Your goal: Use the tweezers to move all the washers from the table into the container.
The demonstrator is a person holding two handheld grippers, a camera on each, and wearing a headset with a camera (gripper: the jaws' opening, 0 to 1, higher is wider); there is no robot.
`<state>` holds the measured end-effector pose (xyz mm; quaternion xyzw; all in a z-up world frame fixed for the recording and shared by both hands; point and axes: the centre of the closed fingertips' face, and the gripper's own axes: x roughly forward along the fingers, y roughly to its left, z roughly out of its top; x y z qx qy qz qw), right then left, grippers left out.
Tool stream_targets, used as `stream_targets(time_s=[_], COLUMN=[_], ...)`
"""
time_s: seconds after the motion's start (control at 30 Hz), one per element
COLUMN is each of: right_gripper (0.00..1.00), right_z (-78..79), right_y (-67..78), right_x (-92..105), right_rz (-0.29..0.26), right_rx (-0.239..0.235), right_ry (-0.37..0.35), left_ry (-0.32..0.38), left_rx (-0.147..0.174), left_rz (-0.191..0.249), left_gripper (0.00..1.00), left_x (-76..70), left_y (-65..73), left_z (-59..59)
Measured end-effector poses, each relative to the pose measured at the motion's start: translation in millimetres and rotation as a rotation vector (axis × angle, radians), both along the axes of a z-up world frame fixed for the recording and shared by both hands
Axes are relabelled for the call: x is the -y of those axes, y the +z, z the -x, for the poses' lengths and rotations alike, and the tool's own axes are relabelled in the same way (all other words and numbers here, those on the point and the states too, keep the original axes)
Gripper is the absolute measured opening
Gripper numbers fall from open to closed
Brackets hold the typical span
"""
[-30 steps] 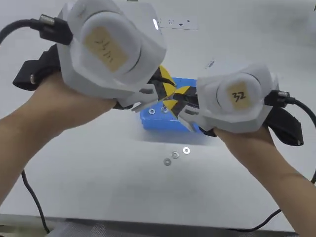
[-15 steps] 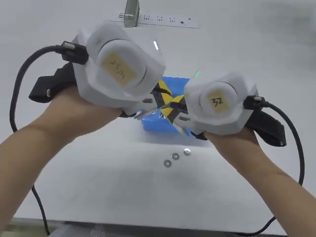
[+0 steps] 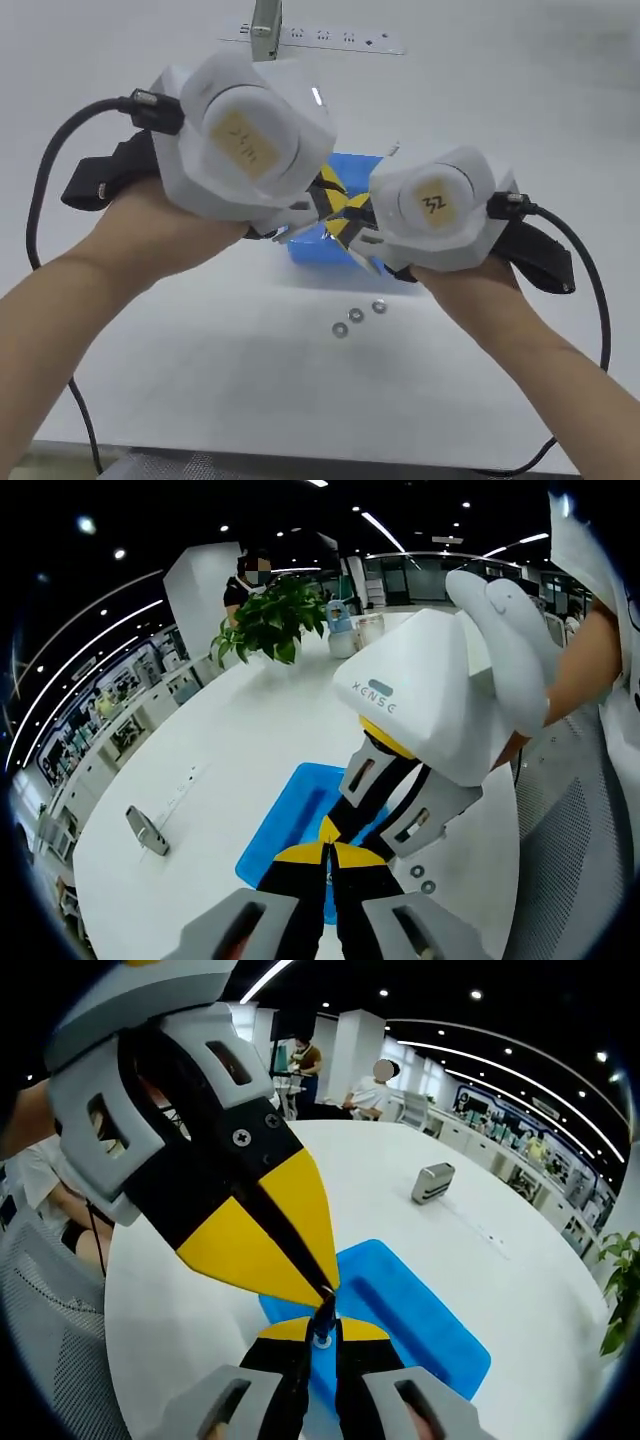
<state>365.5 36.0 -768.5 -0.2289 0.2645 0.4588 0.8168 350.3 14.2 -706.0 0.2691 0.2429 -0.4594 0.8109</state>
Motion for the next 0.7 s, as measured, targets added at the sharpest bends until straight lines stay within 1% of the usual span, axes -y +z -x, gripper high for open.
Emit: stream_targets(time_s=[0.07,0.17,0.3,0.53,0.7], right_gripper=[0.04,0.04,0.04,0.04,0.05], right_z=[0.9,3.3,8.8,23.1,32.0], right_y=[5.4,14.8,25.1,46.4,58.6], right_x=[1.3,3.1,4.2,5.2,6.6], right_rz=[-0.007,-0.036,-0.063,-0.077,-0.077], right_rx=[0.01,0.013,0.018,0.063,0.091], right_ry=[-0.002,-0.013,-0.02,-0.007,-0.001], left_ry=[0.004,0.007,0.005,-0.013,-0.034], left_rx=[0.008,0.019,0.037,0.077,0.106], left_rz=[0.009,0.019,0.023,0.024,0.023], left_gripper=[0.0,0.0,0.0,0.0,0.0], left_x=[-0.3,-0.7,-0.6,0.8,2.9], left_y=[5.4,13.0,22.4,43.0,53.6], left_z=[1.9,5.7,11.8,28.1,38.6])
